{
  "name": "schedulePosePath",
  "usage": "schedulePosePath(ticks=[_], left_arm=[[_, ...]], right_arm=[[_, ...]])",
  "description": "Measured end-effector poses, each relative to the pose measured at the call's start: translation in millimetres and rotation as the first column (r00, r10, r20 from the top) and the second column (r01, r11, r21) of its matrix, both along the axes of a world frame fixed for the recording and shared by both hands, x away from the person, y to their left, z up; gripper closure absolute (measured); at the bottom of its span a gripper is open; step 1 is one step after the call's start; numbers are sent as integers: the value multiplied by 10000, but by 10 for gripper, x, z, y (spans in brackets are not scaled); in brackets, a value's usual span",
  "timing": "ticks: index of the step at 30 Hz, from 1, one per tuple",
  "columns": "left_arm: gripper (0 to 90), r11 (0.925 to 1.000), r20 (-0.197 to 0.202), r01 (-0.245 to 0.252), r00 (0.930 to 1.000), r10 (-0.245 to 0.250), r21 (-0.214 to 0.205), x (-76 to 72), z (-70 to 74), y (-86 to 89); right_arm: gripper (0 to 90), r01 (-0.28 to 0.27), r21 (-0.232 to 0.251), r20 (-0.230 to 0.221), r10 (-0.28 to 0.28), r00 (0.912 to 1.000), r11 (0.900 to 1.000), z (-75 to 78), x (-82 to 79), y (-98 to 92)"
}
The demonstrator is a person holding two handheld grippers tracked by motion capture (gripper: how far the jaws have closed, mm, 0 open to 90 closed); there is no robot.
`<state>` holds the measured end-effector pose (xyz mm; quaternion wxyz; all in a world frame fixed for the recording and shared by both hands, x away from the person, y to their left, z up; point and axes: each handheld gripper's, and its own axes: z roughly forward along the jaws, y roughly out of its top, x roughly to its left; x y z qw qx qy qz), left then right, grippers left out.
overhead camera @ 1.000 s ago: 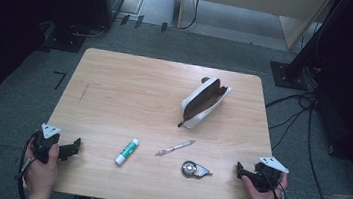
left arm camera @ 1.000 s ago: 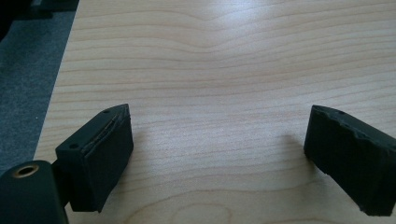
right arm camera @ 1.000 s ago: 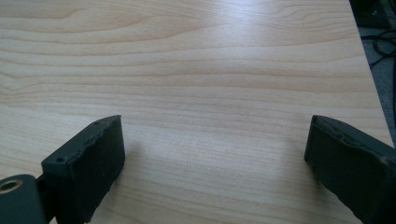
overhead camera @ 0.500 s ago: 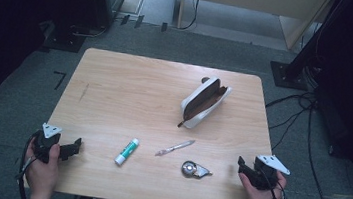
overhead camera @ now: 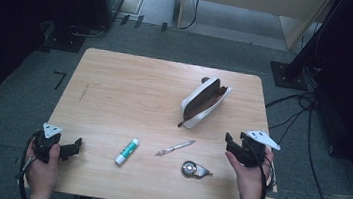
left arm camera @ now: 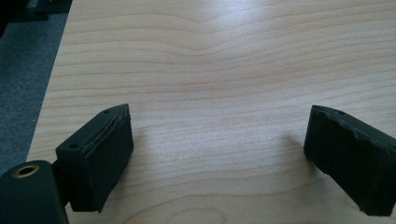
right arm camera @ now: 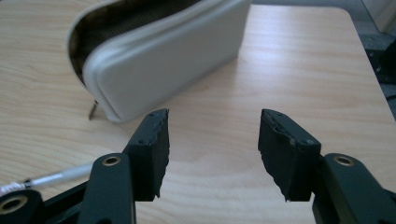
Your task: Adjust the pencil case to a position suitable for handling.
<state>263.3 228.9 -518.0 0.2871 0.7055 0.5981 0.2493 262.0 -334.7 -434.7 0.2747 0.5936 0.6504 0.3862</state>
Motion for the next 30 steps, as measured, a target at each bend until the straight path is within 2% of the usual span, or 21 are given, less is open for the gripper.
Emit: schedulePosePath(ticks=[1,6,13,14,15,23,30], left_arm=[[85,10000,-1,0,10000,0,2,0,0,0],[84,10000,-8,17,10000,-17,5,0,0,-1],[84,10000,-9,28,10000,-28,3,-1,1,-2],[84,10000,-10,28,10000,-28,2,-1,1,-3],[84,10000,-10,32,10000,-32,2,-1,1,-3],[84,10000,-11,37,10000,-37,2,-1,1,-3],[84,10000,-11,61,10000,-61,-3,0,1,-4]], right_arm=[[426,-146,117,51,145,9999,9998,61,69,66],[407,-419,365,-14,419,9991,9985,151,199,201],[374,-521,337,-252,529,9983,9981,198,408,461],[362,-502,307,-310,512,9982,9983,196,441,499],[349,-238,198,-492,248,9985,9995,186,511,574],[304,7,107,-977,4,9952,9999,108,704,806],[283,409,7,-1442,-404,9887,9992,1,822,898]])
